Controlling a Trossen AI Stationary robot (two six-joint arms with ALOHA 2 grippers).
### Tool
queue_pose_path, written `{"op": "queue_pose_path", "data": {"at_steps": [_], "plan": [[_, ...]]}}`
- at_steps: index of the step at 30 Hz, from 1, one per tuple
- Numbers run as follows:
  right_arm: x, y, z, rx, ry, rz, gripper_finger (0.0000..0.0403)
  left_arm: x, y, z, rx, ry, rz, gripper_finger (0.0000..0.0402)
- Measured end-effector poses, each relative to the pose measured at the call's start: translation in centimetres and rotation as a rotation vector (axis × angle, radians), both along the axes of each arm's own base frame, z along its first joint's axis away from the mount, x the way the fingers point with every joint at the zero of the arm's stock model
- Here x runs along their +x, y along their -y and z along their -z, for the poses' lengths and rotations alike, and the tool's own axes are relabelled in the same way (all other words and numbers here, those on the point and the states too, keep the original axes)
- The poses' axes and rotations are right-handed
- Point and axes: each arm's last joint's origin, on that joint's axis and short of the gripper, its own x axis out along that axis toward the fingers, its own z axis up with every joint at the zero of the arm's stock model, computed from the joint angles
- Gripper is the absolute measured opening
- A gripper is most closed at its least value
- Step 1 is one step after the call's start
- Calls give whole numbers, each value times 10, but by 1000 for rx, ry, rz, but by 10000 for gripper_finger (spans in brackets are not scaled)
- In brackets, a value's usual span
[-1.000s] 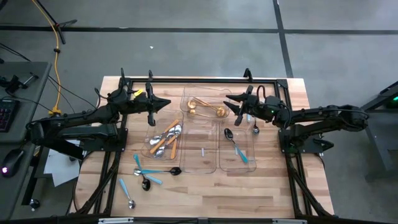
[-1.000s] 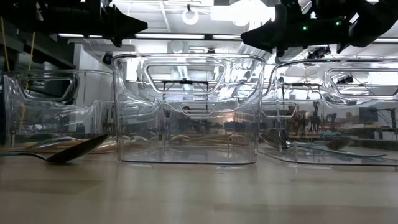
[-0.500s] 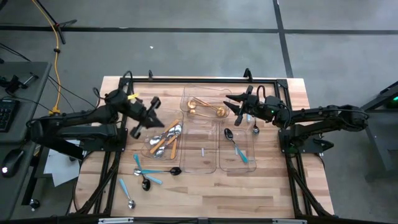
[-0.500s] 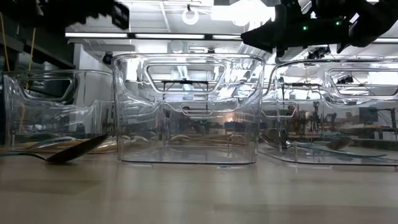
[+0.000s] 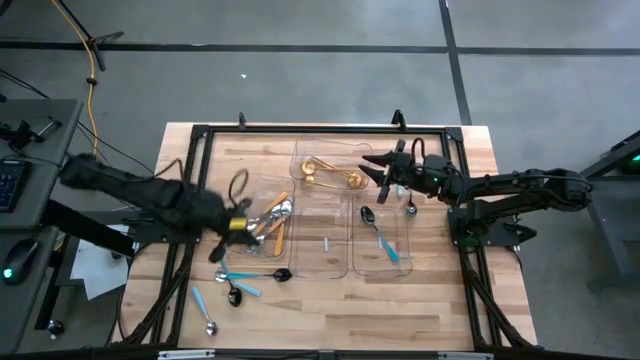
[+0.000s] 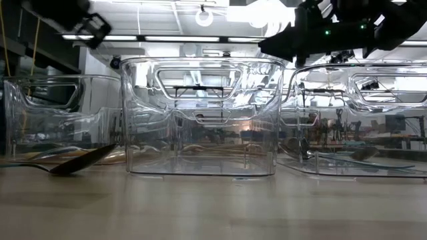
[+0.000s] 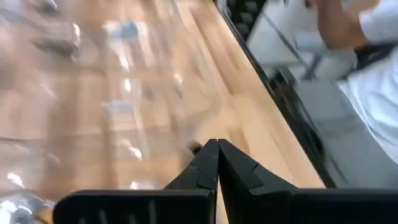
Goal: Sort silverware by color (type)
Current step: Put the blue spoon into the right transparent bin
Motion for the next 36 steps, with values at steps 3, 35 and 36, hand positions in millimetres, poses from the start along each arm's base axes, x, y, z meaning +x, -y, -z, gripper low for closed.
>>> {"op": "queue_pose_path", "data": {"at_steps": [3, 35, 36], "plan": [[0, 0, 2, 27, -14, -1, 121, -6, 26, -3, -25, -9, 62, 1], [0, 0, 6, 61, -44, 0, 121, -19, 127, 53, 323, -354, 358, 0], [0, 0, 6, 62, -46, 0, 121, -19, 128, 56, 333, -376, 364, 0]]}}
